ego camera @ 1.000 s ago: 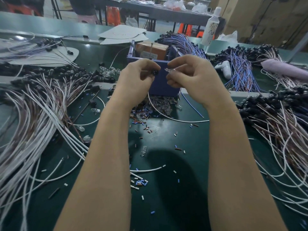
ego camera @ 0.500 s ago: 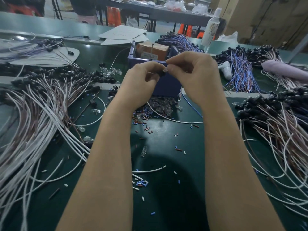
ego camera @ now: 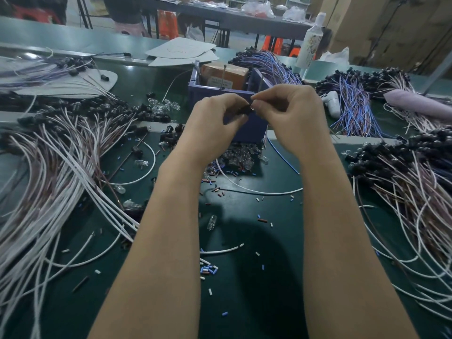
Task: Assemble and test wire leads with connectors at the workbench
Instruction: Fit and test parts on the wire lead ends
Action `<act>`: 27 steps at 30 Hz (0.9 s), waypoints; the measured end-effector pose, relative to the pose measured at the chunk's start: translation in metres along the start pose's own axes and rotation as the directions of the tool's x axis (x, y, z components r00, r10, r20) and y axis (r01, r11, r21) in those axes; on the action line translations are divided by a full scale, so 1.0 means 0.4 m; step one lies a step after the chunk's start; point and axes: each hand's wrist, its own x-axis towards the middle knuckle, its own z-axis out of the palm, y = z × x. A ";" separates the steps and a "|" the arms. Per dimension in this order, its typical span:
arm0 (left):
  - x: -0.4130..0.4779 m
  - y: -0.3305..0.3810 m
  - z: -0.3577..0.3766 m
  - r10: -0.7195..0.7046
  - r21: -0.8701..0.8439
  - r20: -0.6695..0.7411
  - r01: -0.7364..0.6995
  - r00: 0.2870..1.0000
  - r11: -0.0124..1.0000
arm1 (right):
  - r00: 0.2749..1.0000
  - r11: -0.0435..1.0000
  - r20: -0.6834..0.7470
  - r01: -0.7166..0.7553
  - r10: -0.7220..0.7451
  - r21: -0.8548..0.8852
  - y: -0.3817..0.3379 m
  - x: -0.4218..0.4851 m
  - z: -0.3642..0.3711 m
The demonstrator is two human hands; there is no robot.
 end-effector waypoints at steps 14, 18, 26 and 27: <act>0.001 0.020 -0.010 0.043 0.020 -0.026 -0.043 0.999 0.999 | 0.994 0.956 0.058 -0.101 0.089 0.275 0.010 0.001 0.003; 0.004 0.025 -0.010 0.045 -0.007 -0.035 -0.046 0.998 0.999 | 0.989 0.900 0.022 -0.140 0.144 0.413 0.013 0.002 0.003; 0.005 0.014 -0.012 0.046 0.107 0.013 -0.047 0.999 0.993 | 0.976 0.893 0.085 -0.216 0.199 0.395 0.013 -0.004 0.032; 0.005 0.014 -0.011 0.031 0.090 -0.001 -0.031 1.000 0.995 | 0.977 0.896 0.071 -0.211 0.199 0.391 0.012 -0.004 0.031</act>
